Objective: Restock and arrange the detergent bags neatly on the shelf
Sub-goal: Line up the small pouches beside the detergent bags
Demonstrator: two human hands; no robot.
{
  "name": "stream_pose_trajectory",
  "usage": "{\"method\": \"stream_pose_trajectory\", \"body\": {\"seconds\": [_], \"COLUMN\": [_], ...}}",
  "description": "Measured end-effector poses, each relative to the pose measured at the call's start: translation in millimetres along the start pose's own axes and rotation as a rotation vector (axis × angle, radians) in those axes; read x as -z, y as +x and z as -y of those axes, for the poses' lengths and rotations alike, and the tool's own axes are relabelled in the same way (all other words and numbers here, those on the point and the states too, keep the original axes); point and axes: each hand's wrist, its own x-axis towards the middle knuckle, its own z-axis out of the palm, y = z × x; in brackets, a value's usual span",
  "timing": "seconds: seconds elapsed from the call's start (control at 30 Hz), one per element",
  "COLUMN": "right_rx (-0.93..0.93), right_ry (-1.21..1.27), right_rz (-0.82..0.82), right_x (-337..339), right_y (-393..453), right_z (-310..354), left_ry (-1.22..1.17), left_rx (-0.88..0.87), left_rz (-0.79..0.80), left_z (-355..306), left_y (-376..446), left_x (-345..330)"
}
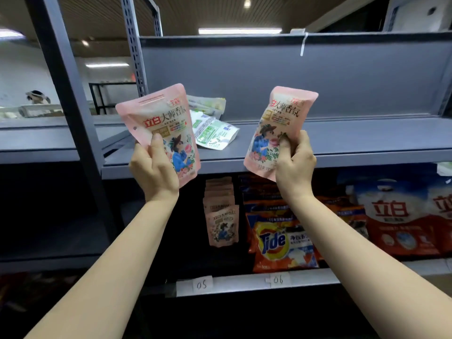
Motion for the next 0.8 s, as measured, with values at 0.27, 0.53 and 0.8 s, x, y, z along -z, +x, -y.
{"method": "stream_pose_trajectory", "body": {"seconds": [0.27,0.53,0.8], "right_rx": [-0.113,-0.545,-0.975], "right_ry": [-0.061,-0.118,-0.086], "right_rz": [0.209,0.442,0.588], "right_x": [14.7,4.8,-36.1], "right_y": [-46.8,-67.8,-84.4], "right_z": [-44.5,-100.9,-138.8], "left_ry": [0.001,0.228,0.382], "left_rx": [0.106,0.265,0.373], "left_rz": [0.074,0.09,0.202], "left_z": [35.3,74.9,120.3], "left_y": [-48.1,-90.7,-110.8], "left_x": [22.0,36.6,56.4]}}
